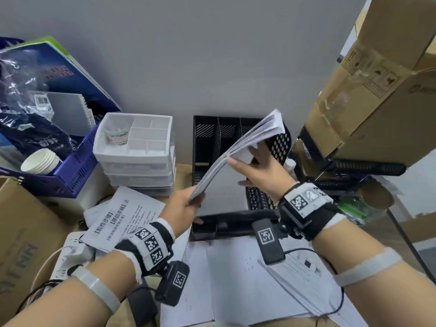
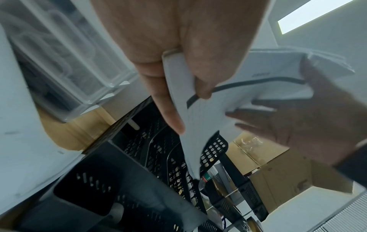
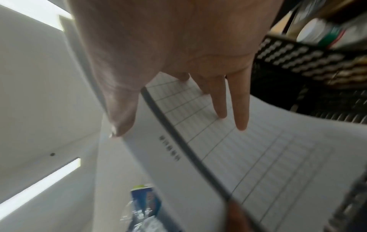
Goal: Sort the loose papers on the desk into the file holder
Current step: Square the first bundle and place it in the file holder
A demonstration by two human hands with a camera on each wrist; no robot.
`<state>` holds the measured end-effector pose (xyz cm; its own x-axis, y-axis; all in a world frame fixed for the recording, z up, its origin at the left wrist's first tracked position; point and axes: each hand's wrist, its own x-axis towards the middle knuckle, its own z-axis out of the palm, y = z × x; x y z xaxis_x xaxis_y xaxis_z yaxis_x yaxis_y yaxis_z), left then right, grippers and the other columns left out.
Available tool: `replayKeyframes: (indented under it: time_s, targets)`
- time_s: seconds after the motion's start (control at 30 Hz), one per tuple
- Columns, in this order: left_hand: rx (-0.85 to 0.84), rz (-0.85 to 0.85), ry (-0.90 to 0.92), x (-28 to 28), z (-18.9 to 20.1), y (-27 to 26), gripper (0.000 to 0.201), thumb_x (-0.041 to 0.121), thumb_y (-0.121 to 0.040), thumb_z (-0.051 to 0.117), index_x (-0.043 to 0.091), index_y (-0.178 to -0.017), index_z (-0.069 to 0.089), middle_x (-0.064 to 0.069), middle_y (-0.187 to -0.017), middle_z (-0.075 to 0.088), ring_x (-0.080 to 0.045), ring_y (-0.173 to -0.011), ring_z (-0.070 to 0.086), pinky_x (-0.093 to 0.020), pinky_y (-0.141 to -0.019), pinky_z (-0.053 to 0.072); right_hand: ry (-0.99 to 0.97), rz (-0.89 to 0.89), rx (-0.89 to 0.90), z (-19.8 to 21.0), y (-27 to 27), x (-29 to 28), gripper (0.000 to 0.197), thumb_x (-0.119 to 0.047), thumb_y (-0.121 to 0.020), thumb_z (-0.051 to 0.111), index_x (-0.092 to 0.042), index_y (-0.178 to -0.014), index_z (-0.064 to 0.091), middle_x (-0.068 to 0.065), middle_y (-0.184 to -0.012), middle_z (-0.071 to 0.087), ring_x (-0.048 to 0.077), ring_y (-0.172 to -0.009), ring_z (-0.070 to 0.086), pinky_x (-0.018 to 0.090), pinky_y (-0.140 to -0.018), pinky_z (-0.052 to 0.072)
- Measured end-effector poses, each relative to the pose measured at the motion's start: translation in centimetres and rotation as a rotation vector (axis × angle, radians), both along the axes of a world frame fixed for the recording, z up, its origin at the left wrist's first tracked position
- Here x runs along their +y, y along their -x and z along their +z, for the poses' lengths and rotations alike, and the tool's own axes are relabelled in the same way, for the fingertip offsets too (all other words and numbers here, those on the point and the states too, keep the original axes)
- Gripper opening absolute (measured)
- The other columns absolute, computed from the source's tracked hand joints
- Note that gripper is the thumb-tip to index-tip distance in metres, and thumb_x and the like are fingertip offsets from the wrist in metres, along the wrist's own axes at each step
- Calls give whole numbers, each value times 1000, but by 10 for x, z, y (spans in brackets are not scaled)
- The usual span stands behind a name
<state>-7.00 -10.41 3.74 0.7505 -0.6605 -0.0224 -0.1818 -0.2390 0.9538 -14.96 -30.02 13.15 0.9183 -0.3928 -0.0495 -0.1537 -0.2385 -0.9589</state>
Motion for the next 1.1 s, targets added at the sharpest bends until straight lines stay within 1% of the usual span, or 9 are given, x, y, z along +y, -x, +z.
replayKeyframes:
  time_s: [0.1,0.17,0.27,0.33,0.43,0.6,0.77,0.9,1.1]
  targets:
    - [-159,31,41,-11,0,-6,39,16,-105,47,47,-119,65,18,-99,68,-14,-94,66,-32,-81,61,-70,50,-10,18,-18,18,93,-59,-61,81,-29,-137,36,4,-143,48,22,-123,57,45,-70,62]
    - [-276,48,22,-16,-5,-11,55,7,-103,46,46,-141,49,13,-120,68,-11,-114,62,-30,-101,49,-97,5,21,28,-28,24,75,-46,-72,81,-15,-129,45,11,-127,58,26,-107,67,45,-66,62]
    - [-367,58,-67,-19,-14,-16,82,-9,-91,45,42,-154,31,0,-136,58,-18,-126,53,-38,-111,42,-112,-43,28,40,-35,25,21,-3,-90,54,-2,-111,56,21,-114,64,35,-98,69,50,-69,62]
    - [-378,47,-89,-18,-17,-14,87,-9,-89,47,36,-158,21,-2,-141,49,-19,-131,46,-39,-115,38,-125,-58,7,43,-37,21,27,9,-88,43,-2,-109,56,22,-112,65,36,-96,68,47,-67,62]
    - [-304,-10,-87,-19,-16,-9,90,8,-88,59,35,-160,11,-2,-143,42,-18,-131,44,-35,-113,37,-145,-24,2,44,-41,14,32,11,-87,44,-2,-114,56,21,-110,67,37,-90,70,39,-59,61]
    - [-141,-55,-109,-23,-26,-17,106,30,-76,66,37,-158,0,1,-155,30,-17,-143,36,-50,-119,34,-132,65,51,41,-58,9,35,8,-89,52,0,-124,55,17,-104,70,29,-76,74,39,-59,60]
    - [-181,-7,-78,-27,-29,-21,114,27,-73,69,34,-158,-6,3,-161,19,-7,-143,30,-34,-121,26,-174,76,53,35,-70,2,32,8,-88,54,1,-120,58,15,-94,73,27,-69,73,38,-60,60]
    - [-126,-13,-187,-29,-32,-26,116,24,-79,74,29,-159,-11,0,-163,14,-4,-135,26,-26,-115,22,-154,19,70,23,-75,-5,35,9,-89,54,-2,-122,57,15,-106,71,29,-82,73,37,-61,60]
    - [-67,-61,-351,-44,-40,-40,113,18,-83,74,30,-159,-9,-5,-164,15,-25,-143,34,-29,-111,30,-204,-133,127,-8,-80,-18,35,10,-90,50,-8,-120,56,16,-123,65,33,-102,68,42,-72,62]
